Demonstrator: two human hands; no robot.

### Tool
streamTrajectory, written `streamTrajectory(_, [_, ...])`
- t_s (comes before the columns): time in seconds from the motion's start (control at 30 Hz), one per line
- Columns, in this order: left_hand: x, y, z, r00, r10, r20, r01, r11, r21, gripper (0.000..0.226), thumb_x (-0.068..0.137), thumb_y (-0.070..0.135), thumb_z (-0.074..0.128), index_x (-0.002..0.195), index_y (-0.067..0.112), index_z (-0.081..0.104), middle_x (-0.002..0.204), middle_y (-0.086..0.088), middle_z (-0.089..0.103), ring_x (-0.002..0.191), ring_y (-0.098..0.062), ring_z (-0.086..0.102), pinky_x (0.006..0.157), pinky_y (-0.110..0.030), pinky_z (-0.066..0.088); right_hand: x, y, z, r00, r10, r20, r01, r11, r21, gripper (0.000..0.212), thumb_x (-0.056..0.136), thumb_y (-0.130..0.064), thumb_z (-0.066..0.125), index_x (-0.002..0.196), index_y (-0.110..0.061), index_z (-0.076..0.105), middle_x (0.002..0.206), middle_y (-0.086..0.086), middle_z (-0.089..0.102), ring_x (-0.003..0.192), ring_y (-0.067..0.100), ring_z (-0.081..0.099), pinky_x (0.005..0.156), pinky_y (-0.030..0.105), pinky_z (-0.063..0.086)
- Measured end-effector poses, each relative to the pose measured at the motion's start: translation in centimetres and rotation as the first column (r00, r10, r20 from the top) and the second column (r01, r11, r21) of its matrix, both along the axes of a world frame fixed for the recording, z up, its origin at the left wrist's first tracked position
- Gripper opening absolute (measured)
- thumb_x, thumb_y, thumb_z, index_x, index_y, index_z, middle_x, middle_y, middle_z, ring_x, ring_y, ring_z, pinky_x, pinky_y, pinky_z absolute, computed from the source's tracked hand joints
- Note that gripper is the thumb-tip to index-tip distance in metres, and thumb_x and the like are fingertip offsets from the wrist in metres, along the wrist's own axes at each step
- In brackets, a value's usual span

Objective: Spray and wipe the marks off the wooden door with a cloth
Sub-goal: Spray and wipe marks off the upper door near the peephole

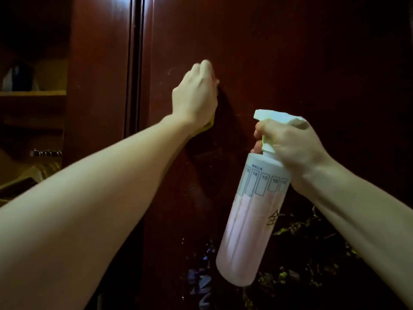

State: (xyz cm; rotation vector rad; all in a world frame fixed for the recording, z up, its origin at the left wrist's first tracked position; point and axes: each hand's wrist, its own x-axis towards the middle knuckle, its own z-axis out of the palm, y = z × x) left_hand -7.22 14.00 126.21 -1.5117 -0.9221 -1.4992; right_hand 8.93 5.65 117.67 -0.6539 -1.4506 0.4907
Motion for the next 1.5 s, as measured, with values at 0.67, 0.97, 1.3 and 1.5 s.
streamTrajectory(0.67, [-3.1,-1.7,-11.9,0.968,-0.016,-0.25,0.022,1.0,0.02,0.017,0.095,0.021,0.052,0.087,0.008,0.059,0.087,-0.008,0.058,0.077,-0.027,0.057,0.051,-0.039,0.044,1.3,0.6,-5.1,0.989,0.046,0.144,-0.029,0.992,-0.119,0.008,0.085,-0.012,0.063,0.084,-0.005,0.066,0.064,0.005,0.064,0.06,0.017,0.058,0.053,0.026,0.047])
streamTrajectory(0.97, [-3.1,-0.7,-14.9,0.953,0.07,-0.295,-0.065,0.997,0.029,0.015,0.093,0.019,0.057,0.083,0.008,0.055,0.081,-0.006,0.056,0.071,-0.024,0.054,0.045,-0.035,0.041,0.6,2.0,-8.0,0.976,0.024,0.215,0.011,0.988,-0.157,0.011,0.075,-0.018,0.06,0.07,-0.008,0.06,0.058,0.008,0.056,0.053,0.021,0.048,0.054,0.033,0.04])
streamTrajectory(1.3, [-4.5,-2.1,-14.7,0.942,0.091,-0.322,-0.096,0.995,0.001,0.018,0.095,0.022,0.051,0.086,0.007,0.057,0.086,-0.008,0.057,0.075,-0.026,0.057,0.046,-0.04,0.046,0.4,2.0,-9.9,0.961,-0.065,0.269,0.089,0.993,-0.075,0.024,0.073,-0.023,0.06,0.062,-0.003,0.053,0.063,0.006,0.059,0.061,0.023,0.052,0.06,0.041,0.042])
streamTrajectory(1.5, [-4.6,-1.1,-14.3,0.98,0.14,-0.143,-0.134,0.99,0.047,0.018,0.096,0.018,0.053,0.087,0.003,0.056,0.083,-0.007,0.059,0.069,-0.023,0.056,0.046,-0.029,0.035,1.4,1.1,-12.2,0.93,-0.16,0.331,0.191,0.979,-0.064,0.03,0.071,-0.026,0.057,0.064,0.002,0.048,0.055,0.004,0.053,0.05,0.019,0.047,0.053,0.039,0.039])
